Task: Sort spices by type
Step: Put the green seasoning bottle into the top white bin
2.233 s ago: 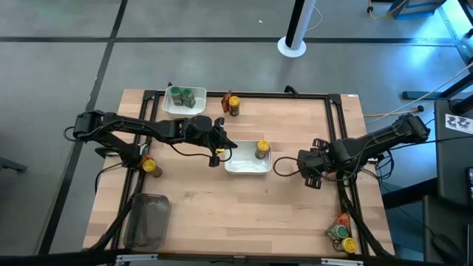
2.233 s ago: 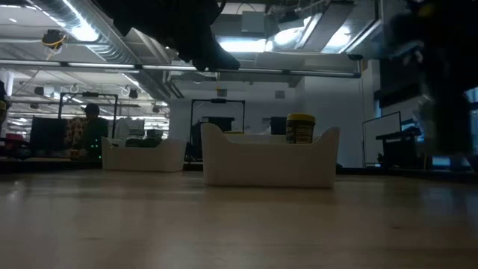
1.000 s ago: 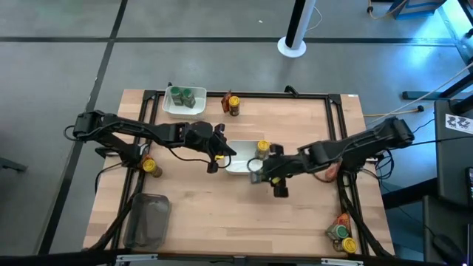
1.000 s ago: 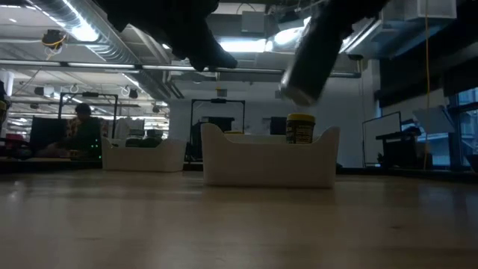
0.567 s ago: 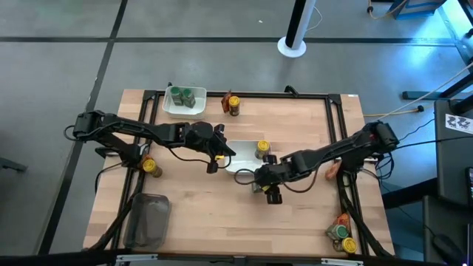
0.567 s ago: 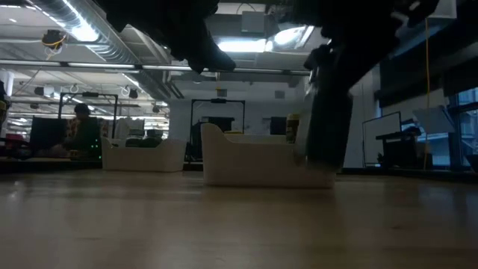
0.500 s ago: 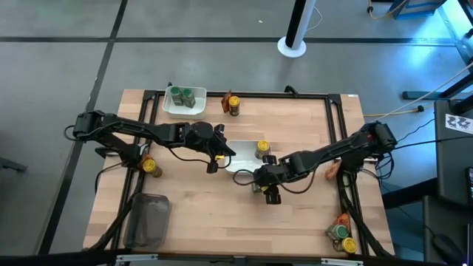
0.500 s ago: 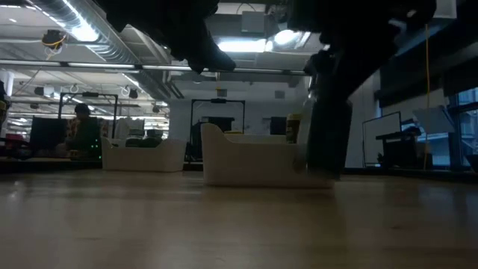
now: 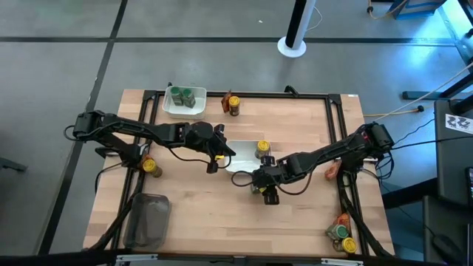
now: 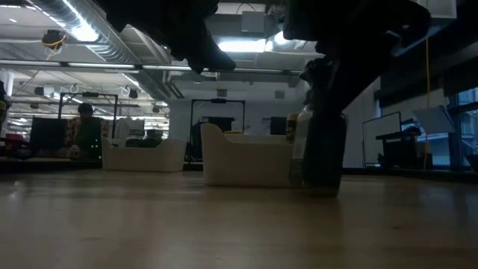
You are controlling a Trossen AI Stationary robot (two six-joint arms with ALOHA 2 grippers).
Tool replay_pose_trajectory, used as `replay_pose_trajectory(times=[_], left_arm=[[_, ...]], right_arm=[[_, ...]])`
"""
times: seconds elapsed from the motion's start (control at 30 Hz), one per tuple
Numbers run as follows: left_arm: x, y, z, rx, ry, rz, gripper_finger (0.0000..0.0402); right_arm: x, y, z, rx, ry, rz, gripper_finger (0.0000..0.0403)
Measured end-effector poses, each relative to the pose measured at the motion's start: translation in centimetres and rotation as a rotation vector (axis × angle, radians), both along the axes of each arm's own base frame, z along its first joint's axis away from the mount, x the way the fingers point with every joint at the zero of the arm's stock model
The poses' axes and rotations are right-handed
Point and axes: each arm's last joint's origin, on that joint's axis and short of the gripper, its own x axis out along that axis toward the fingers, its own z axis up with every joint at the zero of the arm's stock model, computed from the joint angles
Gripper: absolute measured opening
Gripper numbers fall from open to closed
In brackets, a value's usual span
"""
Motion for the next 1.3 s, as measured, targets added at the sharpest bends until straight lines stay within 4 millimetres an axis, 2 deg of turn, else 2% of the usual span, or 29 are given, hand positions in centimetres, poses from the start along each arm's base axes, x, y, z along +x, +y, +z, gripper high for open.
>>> replay_pose_trajectory(times=[0.33,0.47,0.6,0.77,0.87,1.0,1.17,1.3], left_arm=[[0.0,0.0,0.0,-0.001,0.000,0.001,0.0005],[0.0,0.0,0.0,-0.003,0.000,0.002,0.0005],[0.0,0.0,0.0,-0.017,-0.001,0.009,0.0005],[0.2,-0.1,0.4,-0.033,-0.047,0.015,0.0005],[0.4,-0.5,0.8,-0.065,-0.095,0.016,0.0005],[1.1,-1.6,0.8,-0.077,-0.153,-0.016,0.0005],[2.4,-2.9,1.1,-0.076,-0.296,-0.063,0.0005],[3.0,-3.0,1.5,-0.108,-0.399,-0.053,0.0009]], right_arm=[[-0.1,-0.1,0.6,-0.006,-0.035,-0.001,0.0275],[-1.0,-0.4,2.1,0.000,-0.039,-0.007,0.0277],[-2.7,-0.8,4.8,0.015,-0.021,-0.026,0.0277],[-5.2,-1.6,8.3,0.012,-0.058,-0.028,0.0277],[-7.3,-2.4,9.3,-0.032,-0.090,-0.052,0.0277],[-10.5,-3.5,9.0,-0.068,-0.129,-0.044,0.0271],[-14.4,-5.0,7.9,-0.136,-0.255,-0.112,0.0264],[-16.8,-6.0,6.8,-0.175,-0.372,-0.159,0.0264]])
